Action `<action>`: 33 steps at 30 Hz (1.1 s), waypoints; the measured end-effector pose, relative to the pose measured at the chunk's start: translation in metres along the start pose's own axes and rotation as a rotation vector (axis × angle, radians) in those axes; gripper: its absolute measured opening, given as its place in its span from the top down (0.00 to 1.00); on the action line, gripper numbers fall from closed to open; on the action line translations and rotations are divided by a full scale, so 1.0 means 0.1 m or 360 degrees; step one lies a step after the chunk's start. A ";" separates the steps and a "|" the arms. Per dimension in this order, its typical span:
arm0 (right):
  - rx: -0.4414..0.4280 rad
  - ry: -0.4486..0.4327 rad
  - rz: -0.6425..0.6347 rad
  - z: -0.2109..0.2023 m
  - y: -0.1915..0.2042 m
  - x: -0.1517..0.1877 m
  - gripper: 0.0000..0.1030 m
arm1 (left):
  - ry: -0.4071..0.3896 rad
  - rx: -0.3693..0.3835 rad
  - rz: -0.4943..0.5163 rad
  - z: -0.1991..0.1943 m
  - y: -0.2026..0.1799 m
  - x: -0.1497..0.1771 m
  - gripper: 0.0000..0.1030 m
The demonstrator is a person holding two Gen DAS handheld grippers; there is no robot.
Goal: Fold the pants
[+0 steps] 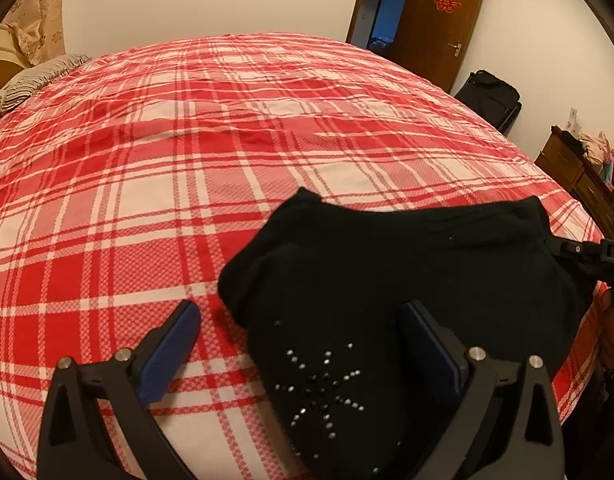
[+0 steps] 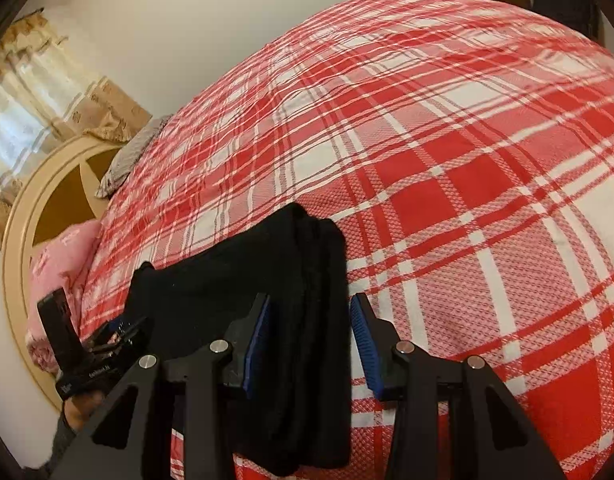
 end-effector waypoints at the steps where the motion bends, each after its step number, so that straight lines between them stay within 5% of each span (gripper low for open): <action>1: -0.0001 0.0004 -0.0004 0.01 0.01 0.00 0.59 | 0.0001 0.0004 0.0001 0.01 0.00 0.00 0.01; 14: -0.0033 0.0058 0.0048 0.05 -0.04 0.00 0.63 | 0.0013 0.0083 0.0024 0.02 0.00 0.00 0.00; 21: -0.0020 0.0058 0.0047 0.07 -0.03 0.00 0.63 | 0.0017 0.0112 0.0030 0.00 -0.07 0.00 0.16; 28: -0.0013 0.0065 0.0039 0.10 -0.03 -0.01 0.64 | -0.0007 0.0190 -0.0028 0.02 -0.02 0.00 0.17; 31: -0.0038 0.0040 0.0028 0.06 -0.01 0.00 0.68 | -0.0020 0.0210 -0.0037 -0.02 -0.01 0.00 0.40; 33: -0.0078 0.0023 0.0029 0.02 0.02 0.01 0.72 | -0.0011 0.0346 -0.0124 -0.04 0.05 0.00 0.57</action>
Point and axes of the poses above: each gripper's, at about its wrist camera, not at the fingertips, and z roughly the way its jaws point, y to its left, x to its underside, the point moved 3 cm from there along z, roughly the way its jaws point, and after that the axes turned 9 degrees about x, right-handed, at the moved point
